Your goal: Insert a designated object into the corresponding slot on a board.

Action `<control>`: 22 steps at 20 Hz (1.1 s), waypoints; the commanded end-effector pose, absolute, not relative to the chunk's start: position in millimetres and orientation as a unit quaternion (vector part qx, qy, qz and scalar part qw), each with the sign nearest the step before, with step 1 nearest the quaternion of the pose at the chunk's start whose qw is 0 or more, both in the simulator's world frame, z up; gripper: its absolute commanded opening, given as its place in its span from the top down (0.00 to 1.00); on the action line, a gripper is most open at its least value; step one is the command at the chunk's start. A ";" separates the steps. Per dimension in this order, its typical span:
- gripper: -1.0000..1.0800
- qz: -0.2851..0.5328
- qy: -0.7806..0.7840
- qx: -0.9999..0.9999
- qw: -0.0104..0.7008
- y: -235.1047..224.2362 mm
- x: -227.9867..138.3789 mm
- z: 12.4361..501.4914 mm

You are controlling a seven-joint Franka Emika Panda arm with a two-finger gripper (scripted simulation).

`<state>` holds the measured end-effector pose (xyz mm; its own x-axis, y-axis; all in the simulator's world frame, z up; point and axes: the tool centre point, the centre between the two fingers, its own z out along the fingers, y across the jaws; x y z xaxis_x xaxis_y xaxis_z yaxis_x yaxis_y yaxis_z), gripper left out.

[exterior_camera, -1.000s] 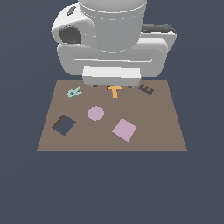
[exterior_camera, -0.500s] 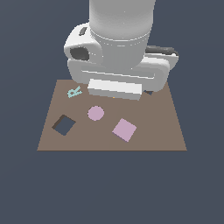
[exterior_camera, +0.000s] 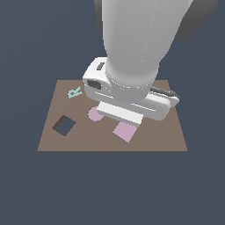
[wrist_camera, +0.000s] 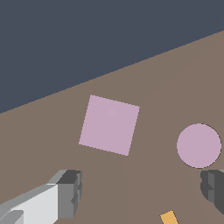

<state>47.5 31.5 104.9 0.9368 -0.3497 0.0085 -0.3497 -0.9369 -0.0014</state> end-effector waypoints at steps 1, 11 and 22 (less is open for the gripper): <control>0.04 0.004 -0.207 0.978 0.000 35.3 56.0 91.1; 0.04 0.001 -0.281 0.960 0.000 42.2 79.9 55.9; 0.04 0.000 -0.293 0.956 0.000 42.6 84.1 46.5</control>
